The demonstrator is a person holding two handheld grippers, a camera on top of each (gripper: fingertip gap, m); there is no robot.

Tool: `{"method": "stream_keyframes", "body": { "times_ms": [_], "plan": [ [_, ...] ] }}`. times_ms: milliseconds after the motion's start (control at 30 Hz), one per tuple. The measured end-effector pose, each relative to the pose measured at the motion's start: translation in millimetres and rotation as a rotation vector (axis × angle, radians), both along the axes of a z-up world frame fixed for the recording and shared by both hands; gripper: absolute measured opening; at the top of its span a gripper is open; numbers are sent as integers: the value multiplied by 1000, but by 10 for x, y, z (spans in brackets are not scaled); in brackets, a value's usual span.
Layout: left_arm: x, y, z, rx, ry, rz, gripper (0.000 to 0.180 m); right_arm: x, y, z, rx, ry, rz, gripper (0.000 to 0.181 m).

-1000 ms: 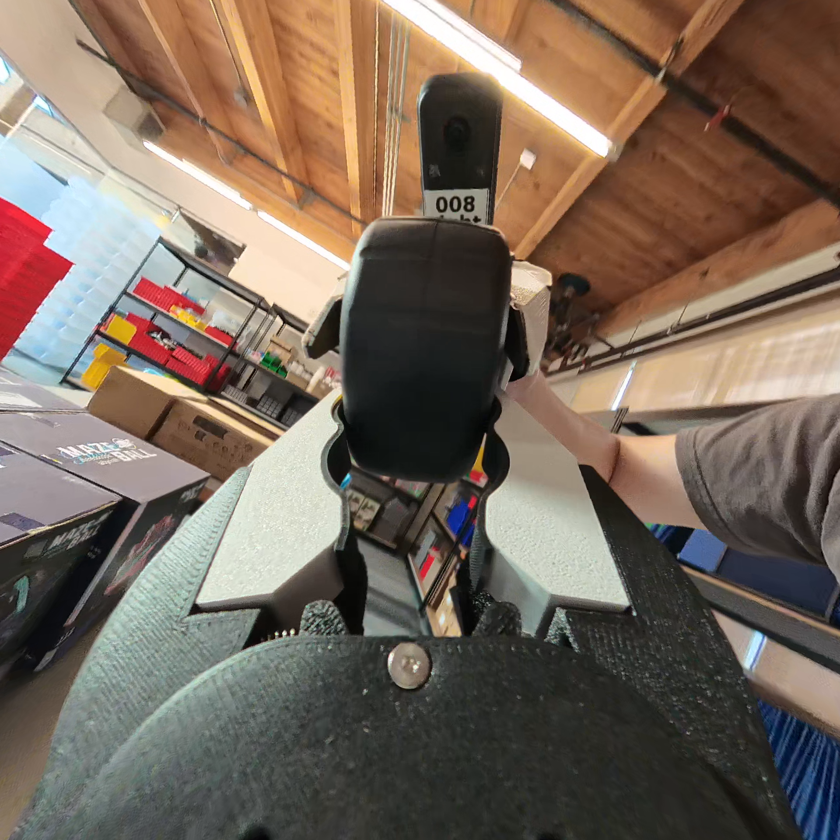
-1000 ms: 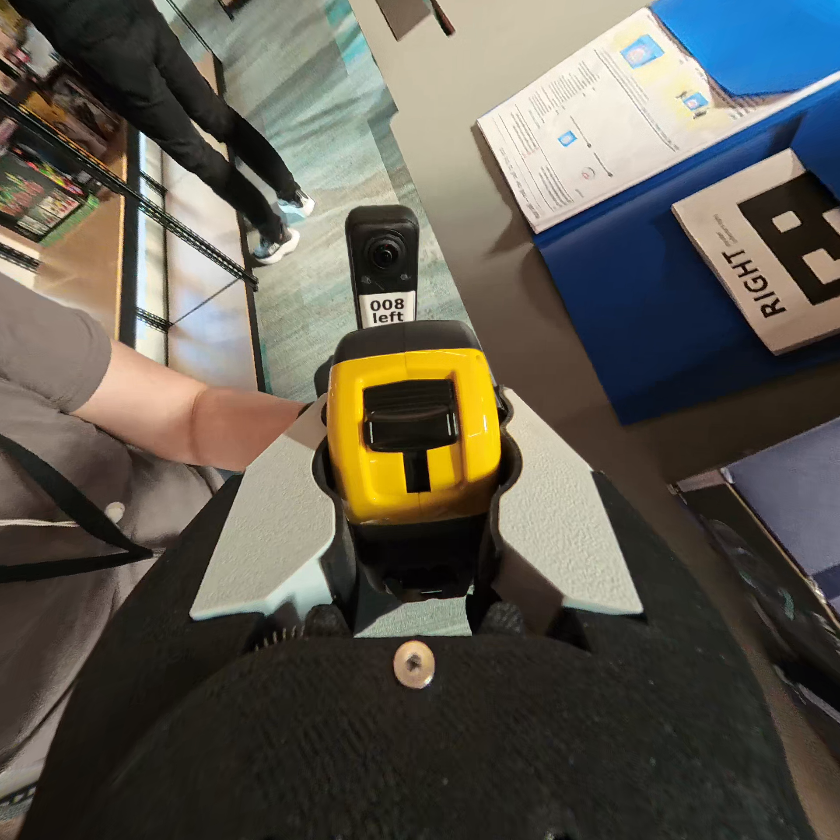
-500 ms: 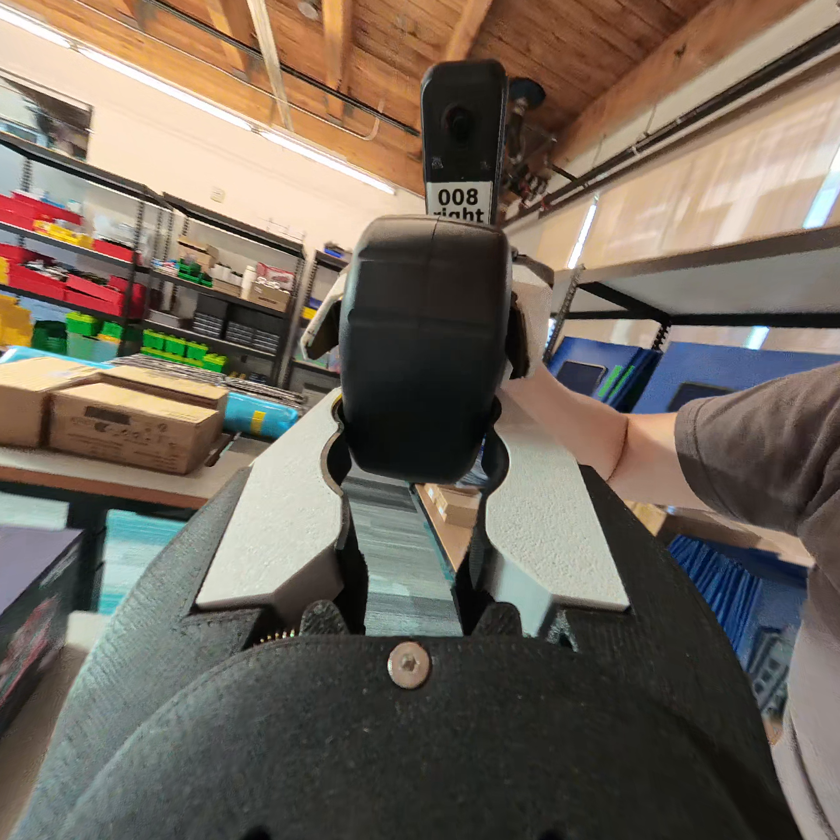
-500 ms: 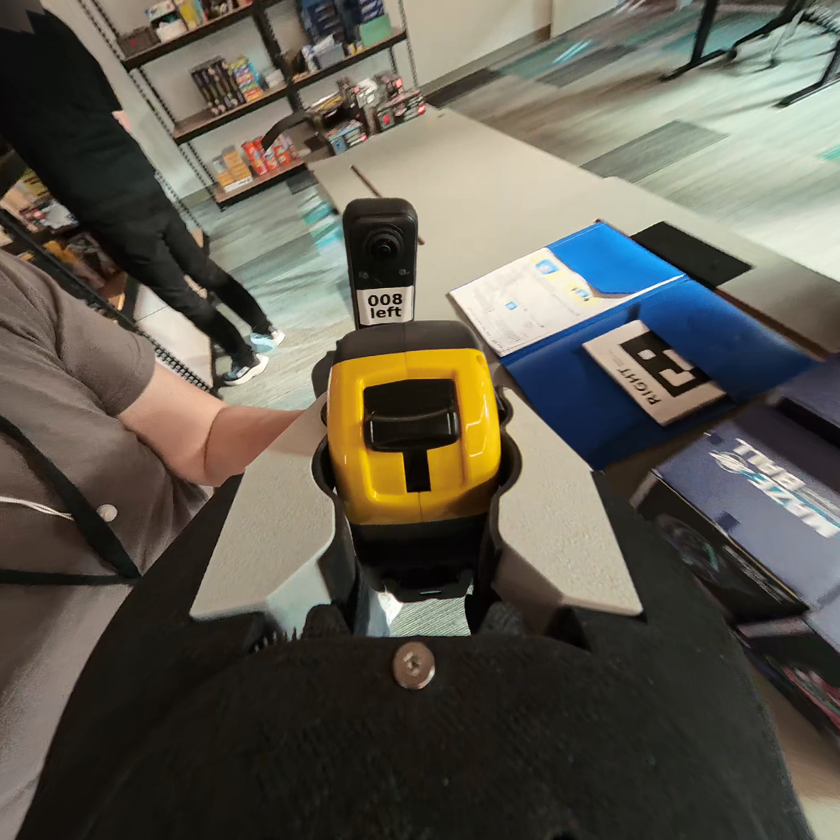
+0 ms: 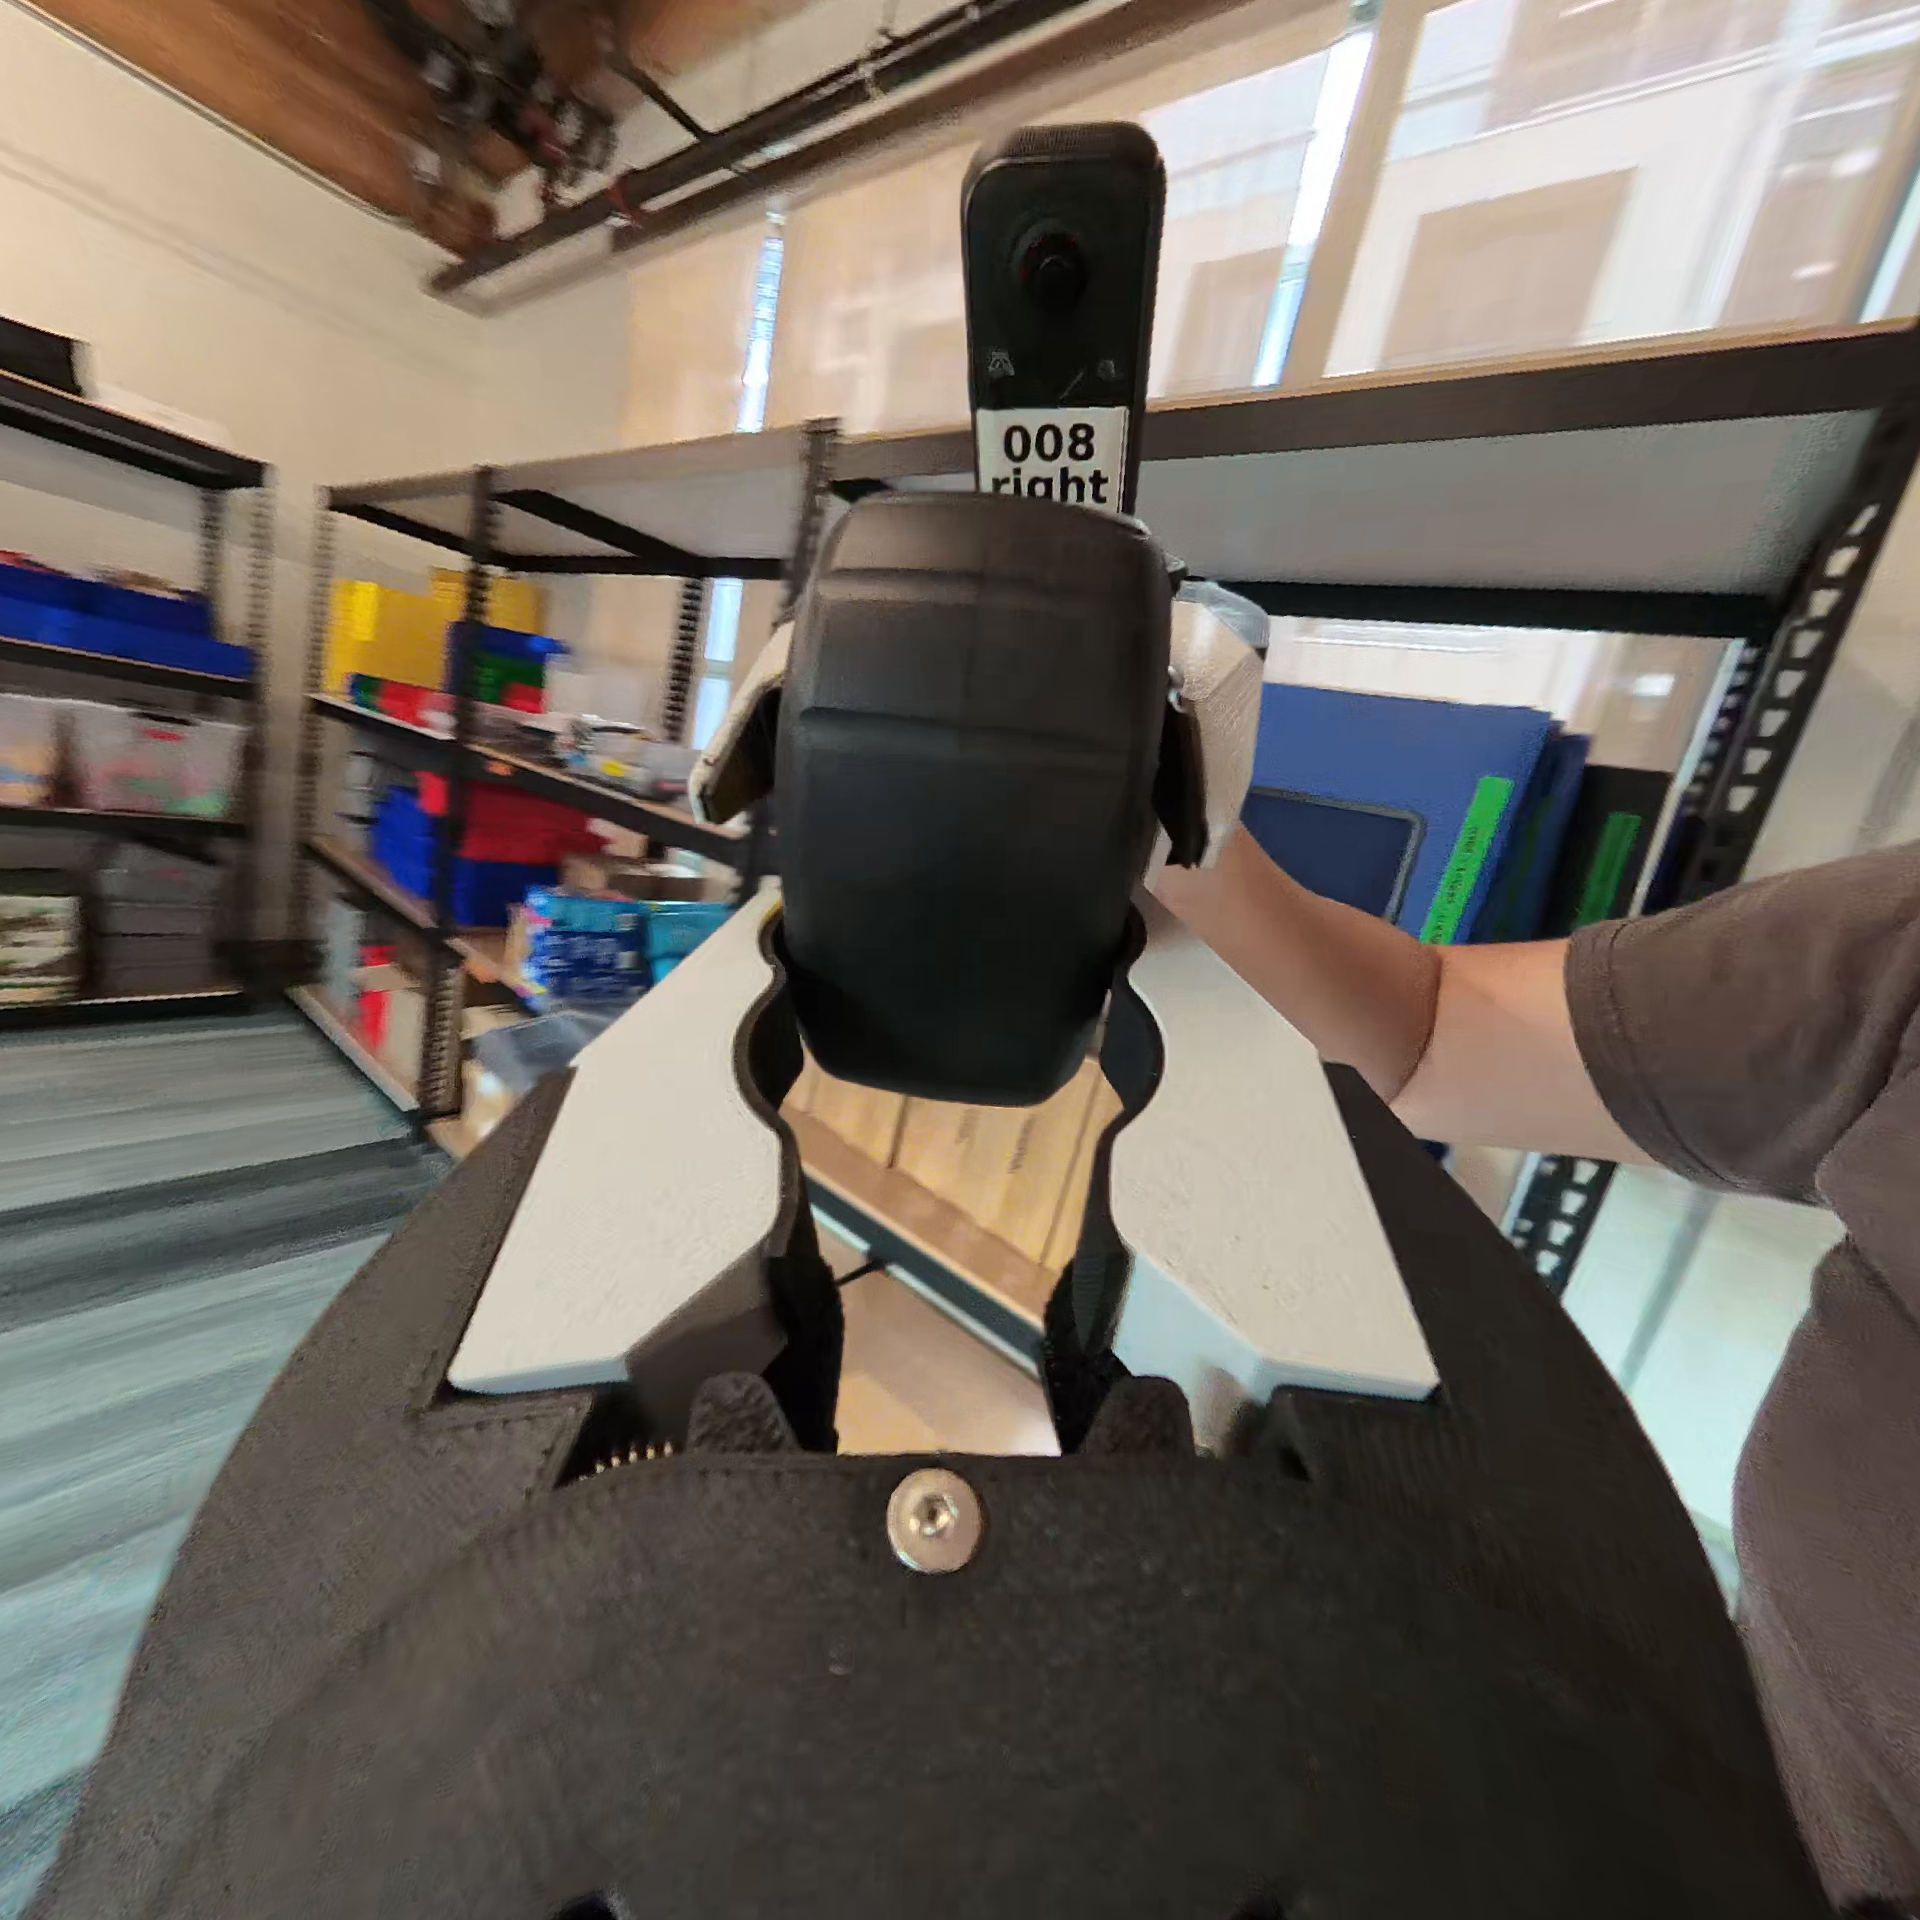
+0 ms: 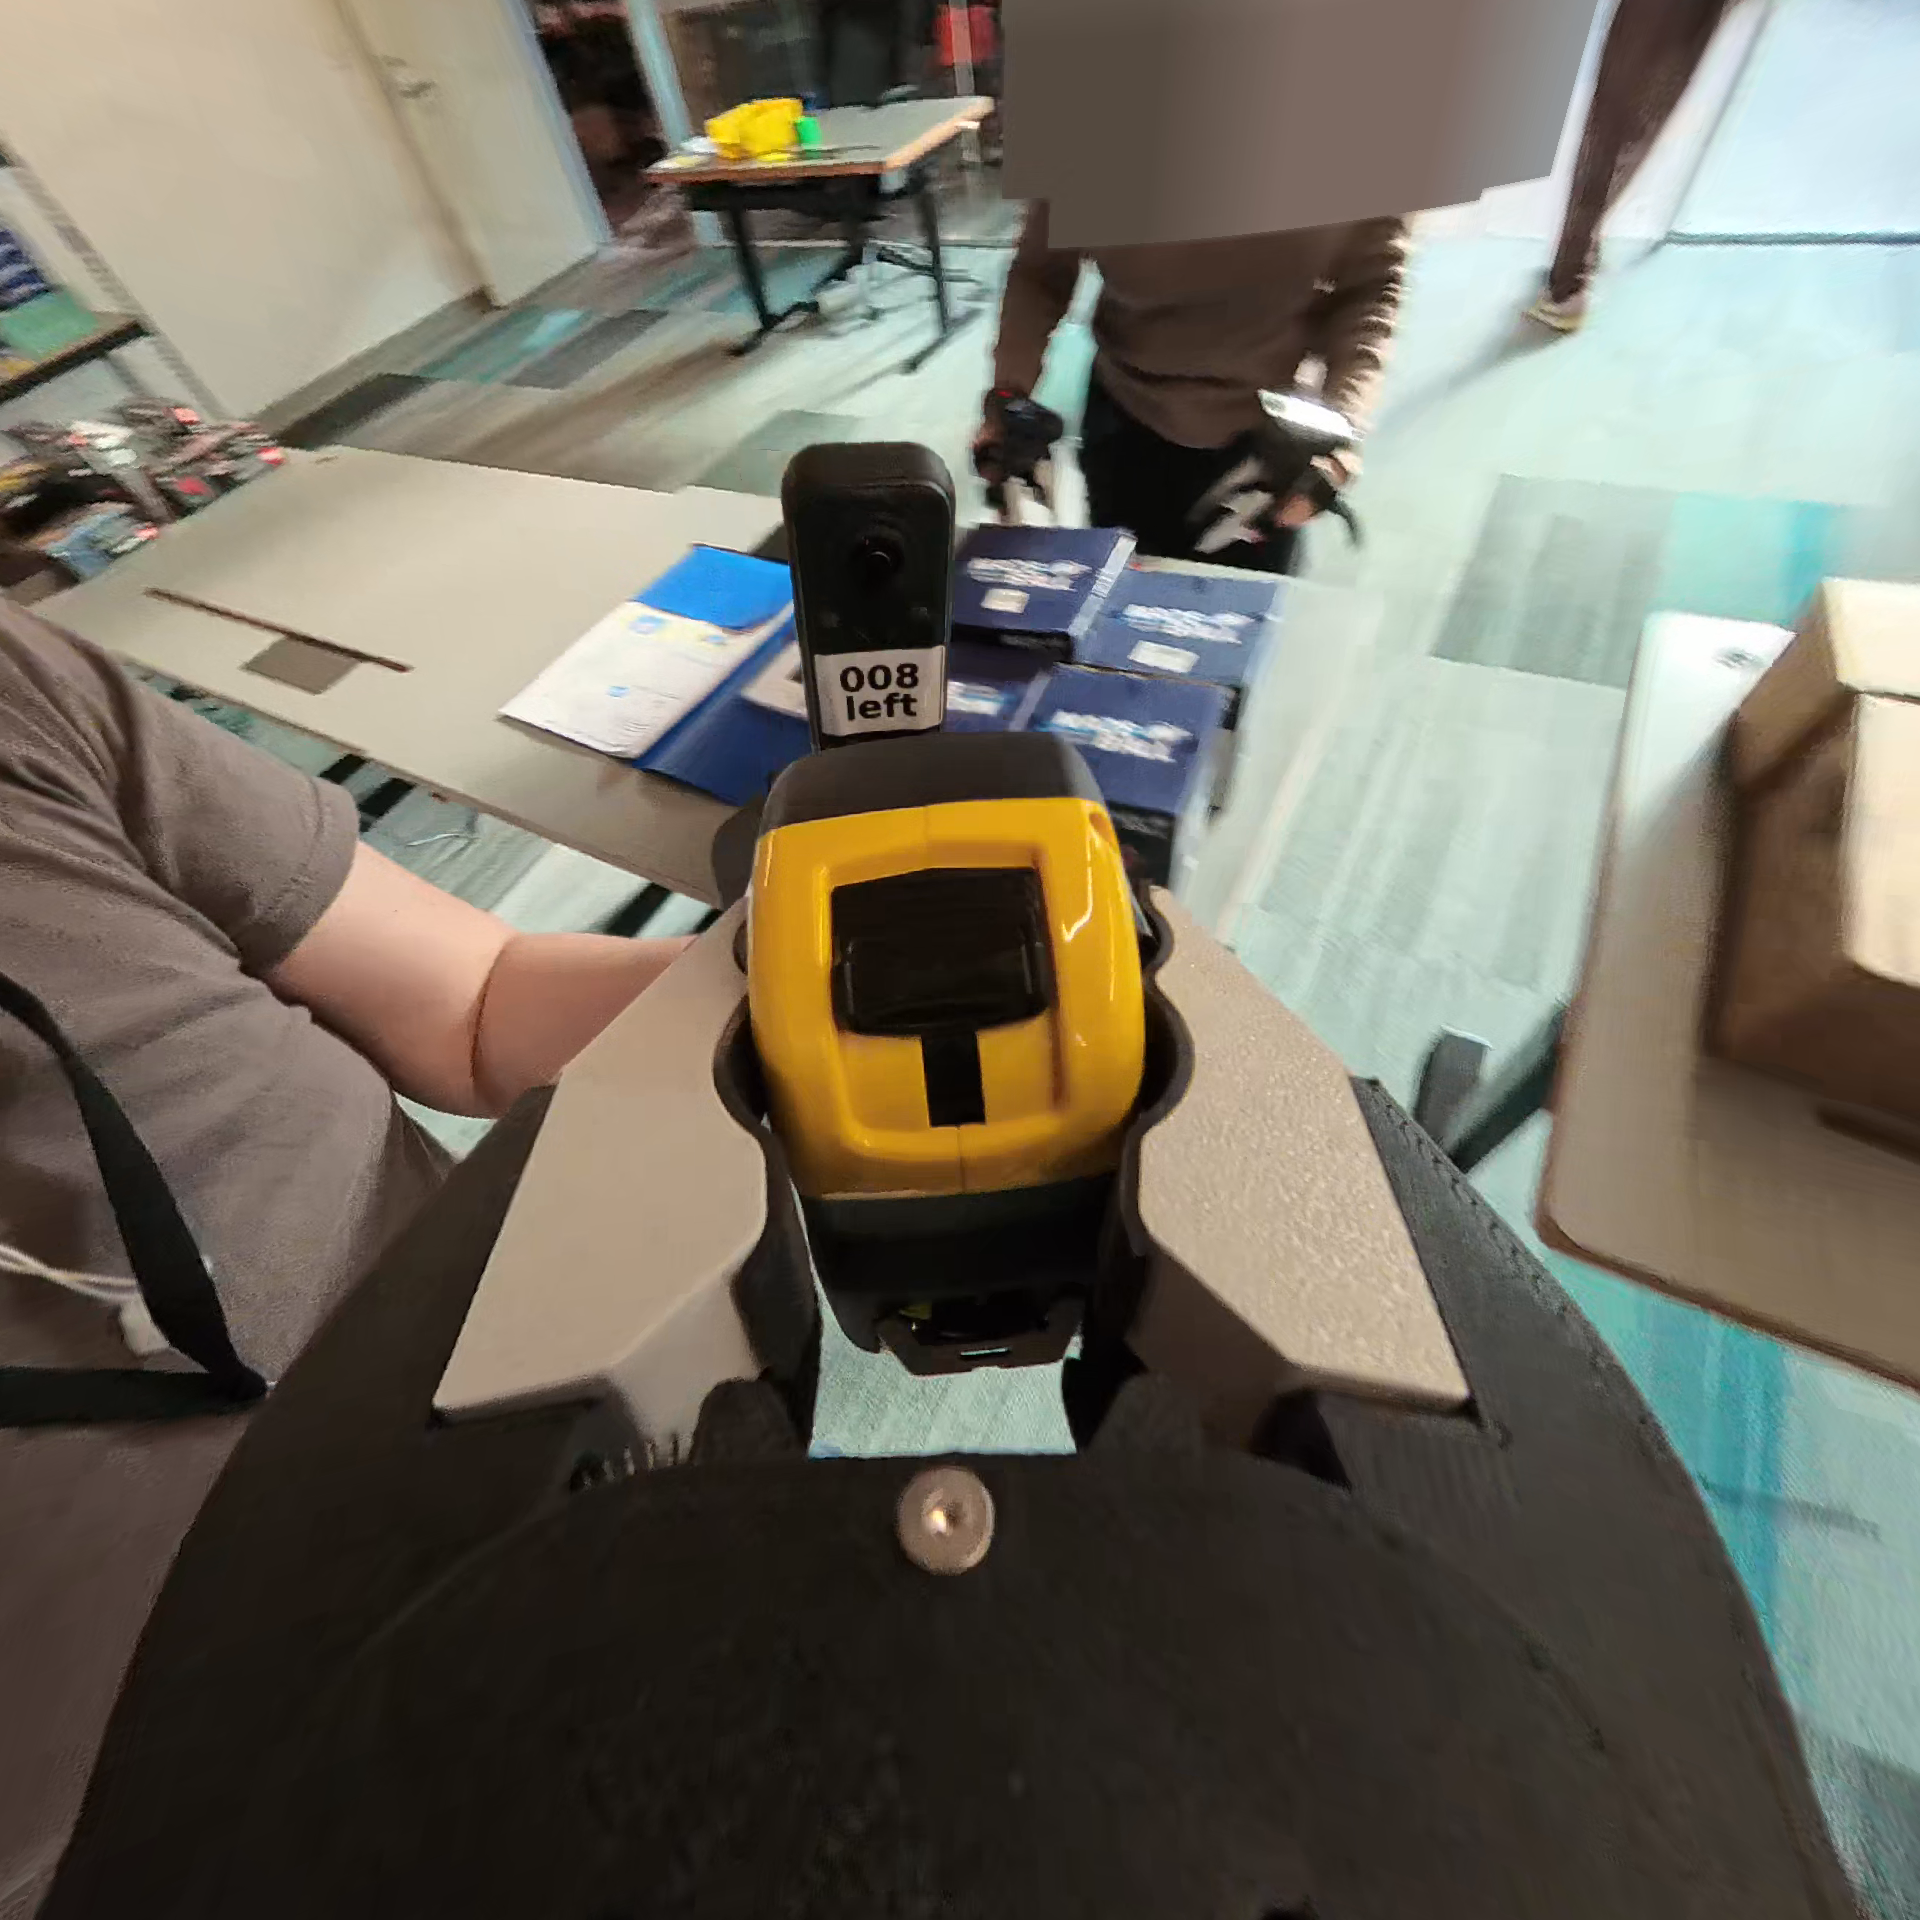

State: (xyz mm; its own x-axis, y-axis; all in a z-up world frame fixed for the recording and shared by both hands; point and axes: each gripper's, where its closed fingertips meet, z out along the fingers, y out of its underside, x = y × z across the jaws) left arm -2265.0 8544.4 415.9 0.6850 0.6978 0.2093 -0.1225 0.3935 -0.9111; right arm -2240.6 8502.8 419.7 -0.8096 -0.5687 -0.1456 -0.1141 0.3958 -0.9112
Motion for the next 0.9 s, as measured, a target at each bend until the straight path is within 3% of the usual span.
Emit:
{"method": "stream_keyframes", "body": {
  "times_ms": [400,600,900],
  "plan": [
    [-2377,720,-139,-27,-64,-470,55,-2608,644,-140,40,-37,-465,66],
    [-3295,689,-140,-117,-76,-672,55,-3618,645,-127,22,-27,-661,66],
    [-4484,1072,-218,-154,-142,-940,55,-4913,1083,-256,226,-60,-886,67]
  ]
}}
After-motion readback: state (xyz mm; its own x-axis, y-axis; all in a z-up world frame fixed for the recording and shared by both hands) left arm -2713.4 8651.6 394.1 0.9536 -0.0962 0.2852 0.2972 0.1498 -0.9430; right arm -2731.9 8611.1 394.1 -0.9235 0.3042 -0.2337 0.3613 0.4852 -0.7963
